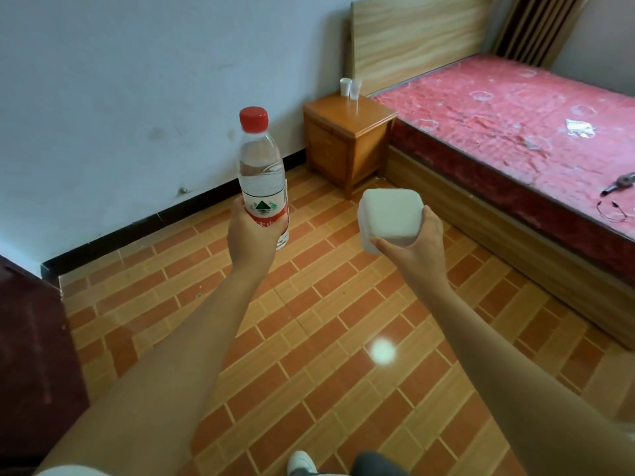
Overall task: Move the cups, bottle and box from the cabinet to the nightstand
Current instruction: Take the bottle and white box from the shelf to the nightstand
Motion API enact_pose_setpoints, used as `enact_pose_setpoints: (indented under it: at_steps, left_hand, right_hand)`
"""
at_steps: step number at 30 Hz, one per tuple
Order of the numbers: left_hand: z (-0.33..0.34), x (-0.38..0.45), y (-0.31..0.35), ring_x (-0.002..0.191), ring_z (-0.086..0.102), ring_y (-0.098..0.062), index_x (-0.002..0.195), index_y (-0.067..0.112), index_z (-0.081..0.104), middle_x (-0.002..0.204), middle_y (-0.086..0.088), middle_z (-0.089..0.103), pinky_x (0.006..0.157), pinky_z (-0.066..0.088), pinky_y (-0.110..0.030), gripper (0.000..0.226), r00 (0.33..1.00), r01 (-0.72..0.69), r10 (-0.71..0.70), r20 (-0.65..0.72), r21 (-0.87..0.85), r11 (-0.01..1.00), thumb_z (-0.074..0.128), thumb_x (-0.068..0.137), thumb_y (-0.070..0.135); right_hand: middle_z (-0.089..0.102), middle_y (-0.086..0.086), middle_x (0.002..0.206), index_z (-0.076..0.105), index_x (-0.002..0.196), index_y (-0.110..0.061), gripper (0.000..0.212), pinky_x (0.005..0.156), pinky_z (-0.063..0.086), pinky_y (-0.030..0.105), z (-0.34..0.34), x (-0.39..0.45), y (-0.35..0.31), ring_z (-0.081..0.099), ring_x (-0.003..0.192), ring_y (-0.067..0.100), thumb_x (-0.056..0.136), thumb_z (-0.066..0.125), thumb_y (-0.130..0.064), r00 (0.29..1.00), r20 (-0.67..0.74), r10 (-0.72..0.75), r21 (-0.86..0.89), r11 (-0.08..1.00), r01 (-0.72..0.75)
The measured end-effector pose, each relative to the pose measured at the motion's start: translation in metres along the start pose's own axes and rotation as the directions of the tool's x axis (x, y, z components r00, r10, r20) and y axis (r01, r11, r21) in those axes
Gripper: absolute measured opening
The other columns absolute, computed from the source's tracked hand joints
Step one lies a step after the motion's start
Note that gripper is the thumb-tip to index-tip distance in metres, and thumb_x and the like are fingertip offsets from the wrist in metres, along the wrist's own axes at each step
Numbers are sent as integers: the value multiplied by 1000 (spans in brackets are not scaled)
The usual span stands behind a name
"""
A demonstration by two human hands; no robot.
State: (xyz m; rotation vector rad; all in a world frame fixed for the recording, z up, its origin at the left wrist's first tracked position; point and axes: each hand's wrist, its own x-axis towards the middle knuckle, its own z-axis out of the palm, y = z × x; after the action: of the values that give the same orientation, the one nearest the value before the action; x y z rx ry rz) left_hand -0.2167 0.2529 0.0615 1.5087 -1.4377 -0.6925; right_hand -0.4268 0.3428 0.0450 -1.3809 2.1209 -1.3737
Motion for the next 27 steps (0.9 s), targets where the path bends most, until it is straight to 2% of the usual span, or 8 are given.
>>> enact_pose_setpoints:
  at_steps: [5,9,11,14,20,24,27]
  left_hand:
    - [2,34,-16,112,56,-23,124,8,44,123,-9,58,84,44,-25,64,1000,4,-4,7,-8,1000,77,72,22]
    - [16,73,-26,114,55,-23,126,10,43,125,-8,57,89,47,-29,65,1000,20,-19,18,-35,999,77,72,23]
    - [26,95,-29,115,55,-23,126,10,42,126,-8,56,91,47,-31,65,1000,22,-21,23,-36,999,77,72,23]
    - [49,136,-32,114,56,-23,125,8,43,125,-9,57,88,45,-27,64,1000,23,-23,16,-32,999,77,73,22]
    - [114,233,-24,111,56,-22,123,9,42,124,-8,57,83,44,-25,63,999,48,-47,16,-47,998,77,72,23]
    - [151,295,-15,111,57,-23,122,10,43,124,-8,57,84,46,-29,64,999,53,-52,8,-67,996,77,72,26]
    - [170,333,-12,109,57,-24,120,9,43,122,-9,57,85,47,-30,63,998,58,-58,-1,-45,997,78,70,26]
  right_hand:
    - [36,7,134,25,138,-13,92,100,44,34,24,22,-4,37,121,16,67,79,-36,1000,3,3,-37,999,-3]
    - [34,8,137,22,140,-11,93,97,36,24,45,55,-7,34,124,17,69,78,-33,1000,12,14,-58,998,-13]
    - [32,9,139,21,141,-10,94,98,34,25,58,77,-5,33,126,18,69,78,-34,1000,17,19,-68,998,-17]
    - [31,9,141,20,142,-10,96,103,34,30,81,117,2,32,129,20,69,77,-35,999,25,34,-72,997,-32]
    - [28,7,143,19,142,-11,96,105,32,30,120,217,14,29,130,18,70,77,-33,998,37,56,-64,997,-53]
    - [29,6,143,19,142,-13,96,104,34,32,137,283,19,30,129,16,69,78,-33,996,73,44,-80,996,-39]
    - [28,6,143,18,142,-13,95,101,31,26,148,325,22,29,129,16,70,77,-34,996,70,60,-103,993,-52]
